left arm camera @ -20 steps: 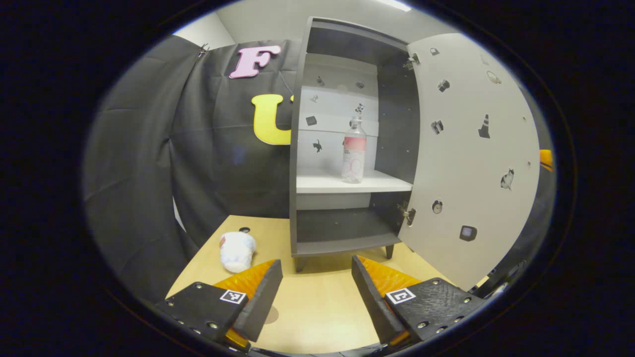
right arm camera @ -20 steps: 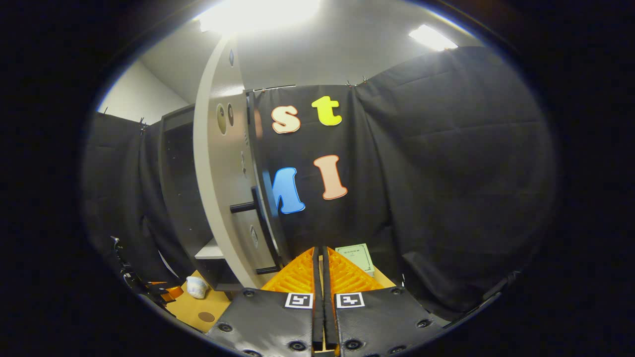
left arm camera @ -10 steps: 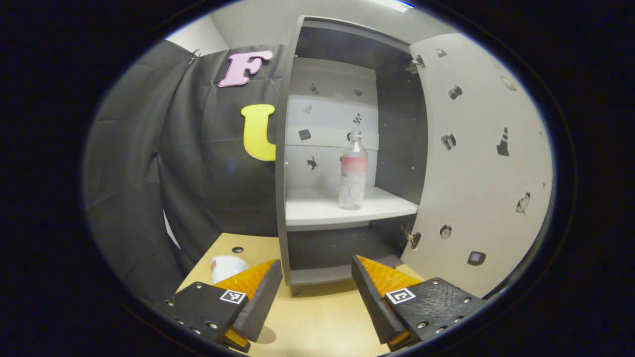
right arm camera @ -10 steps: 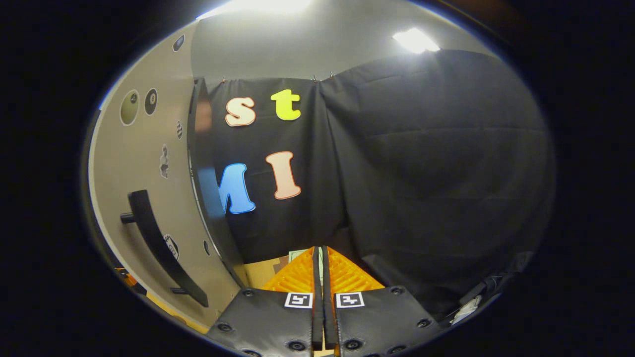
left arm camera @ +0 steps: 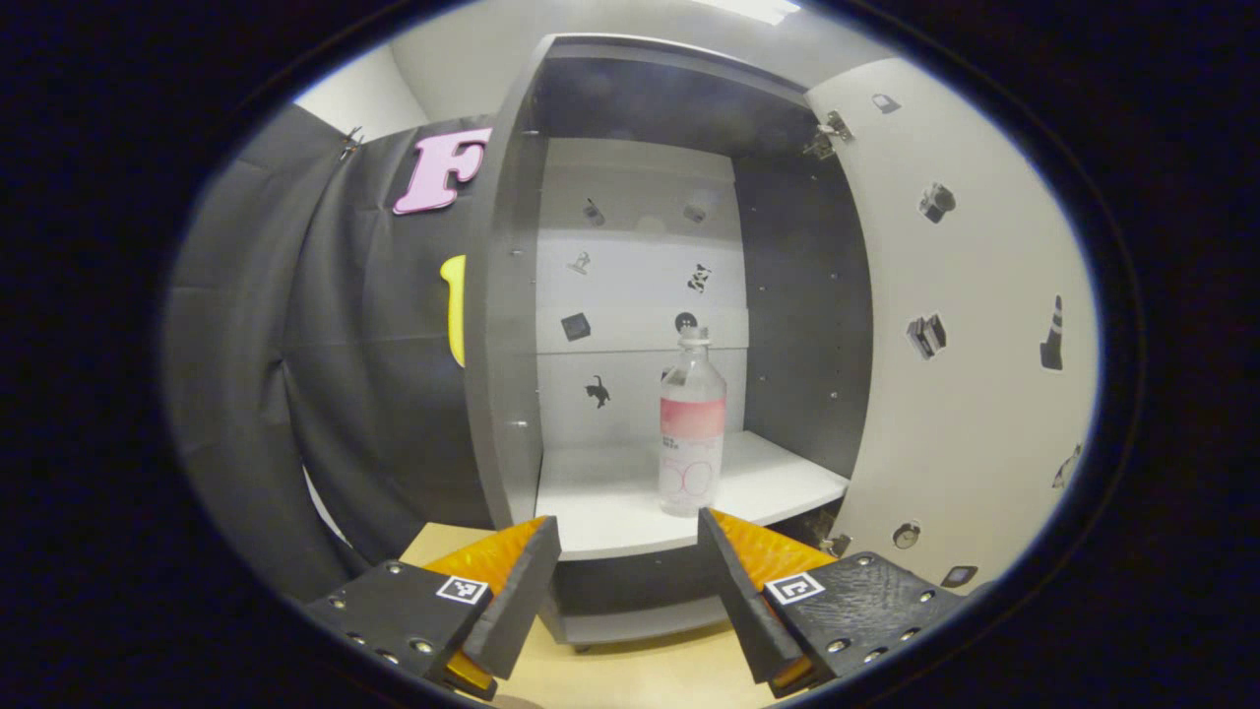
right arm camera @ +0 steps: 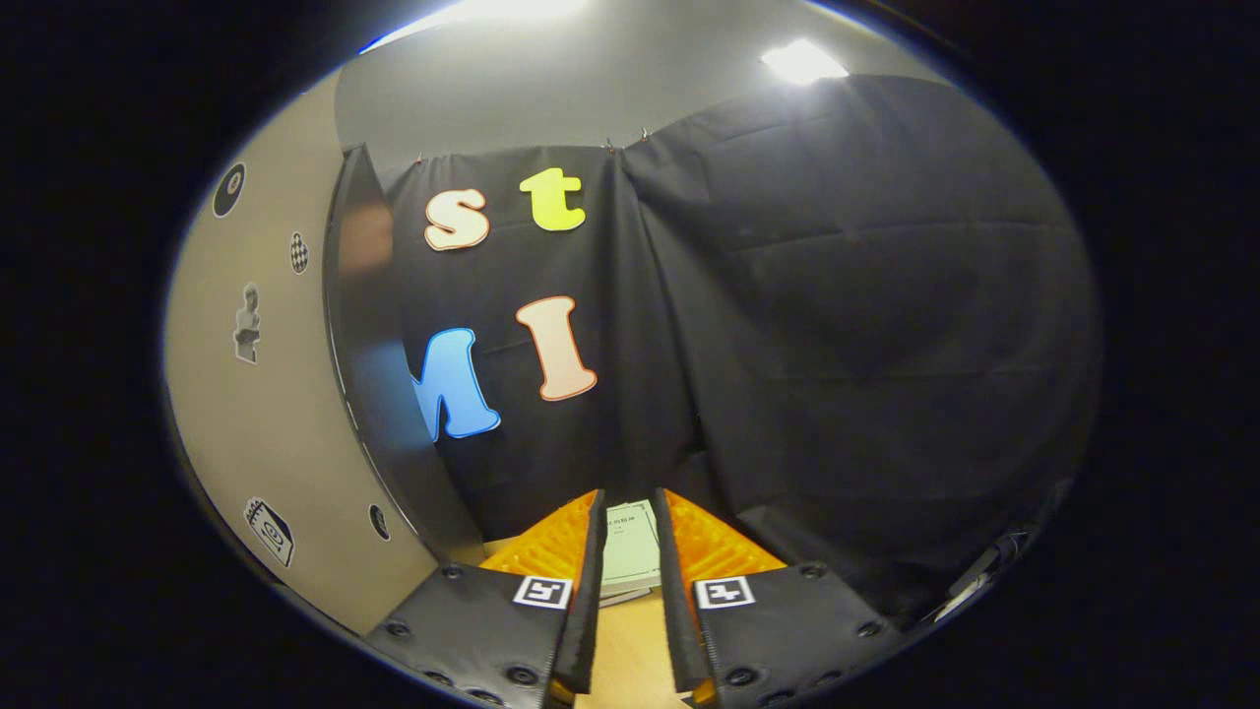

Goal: Open the cabinet door with the right hand, grasp the bottle in the cabinet with the left hand and place it on the coaster, then close the cabinet door with the right hand.

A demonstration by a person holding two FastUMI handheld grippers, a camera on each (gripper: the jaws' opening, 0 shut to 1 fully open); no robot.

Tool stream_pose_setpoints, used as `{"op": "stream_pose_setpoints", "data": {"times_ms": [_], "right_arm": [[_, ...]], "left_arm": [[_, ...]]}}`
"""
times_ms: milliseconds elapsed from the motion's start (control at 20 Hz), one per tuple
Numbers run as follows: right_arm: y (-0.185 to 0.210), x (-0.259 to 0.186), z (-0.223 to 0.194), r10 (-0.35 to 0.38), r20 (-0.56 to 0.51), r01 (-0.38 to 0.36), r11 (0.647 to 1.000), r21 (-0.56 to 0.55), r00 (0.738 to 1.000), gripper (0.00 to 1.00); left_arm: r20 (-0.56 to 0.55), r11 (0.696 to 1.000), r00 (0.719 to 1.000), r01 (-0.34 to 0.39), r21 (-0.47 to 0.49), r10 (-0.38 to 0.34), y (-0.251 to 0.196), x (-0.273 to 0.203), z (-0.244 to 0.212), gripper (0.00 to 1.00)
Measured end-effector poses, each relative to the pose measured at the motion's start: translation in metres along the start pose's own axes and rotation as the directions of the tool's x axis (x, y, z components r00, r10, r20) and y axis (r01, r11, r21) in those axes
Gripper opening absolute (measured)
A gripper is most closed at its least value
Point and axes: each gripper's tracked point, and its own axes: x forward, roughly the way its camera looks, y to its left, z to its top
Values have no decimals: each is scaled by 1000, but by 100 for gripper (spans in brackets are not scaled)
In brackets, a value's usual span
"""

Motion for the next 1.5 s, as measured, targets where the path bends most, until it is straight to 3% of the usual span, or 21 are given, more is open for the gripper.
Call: {"op": "stream_pose_setpoints", "data": {"times_ms": [50,150,200,250,800,1250,1400,1500], "right_arm": [[-1,4,1,-3,-1,3,1000,4,1000,39],[-5,16,-3,-20,-9,20,1000,2,1000,70],[-7,19,-8,-24,-15,24,1000,-3,1000,100],[-8,25,-10,-30,-17,30,1000,-9,999,95],[-20,59,-22,-89,-37,88,996,-23,995,98],[-33,73,-34,-127,-82,126,992,-17,988,98],[-35,77,-34,-132,-86,132,991,1,988,98],[-34,79,-33,-131,-83,131,991,5,988,98]], "left_arm": [[4,1000,1000,10,0,-10,-5,9,2,85],[12,999,999,30,-16,-29,-13,23,9,85],[20,999,999,38,-23,-38,-16,31,13,86],[29,999,999,42,-28,-41,-17,40,18,85],[47,994,993,107,-20,-106,-39,116,33,86],[52,991,992,118,-55,-116,-44,146,35,86],[53,989,990,135,-57,-132,-46,148,35,75],[55,987,988,149,-59,-146,-48,148,35,75]]}}
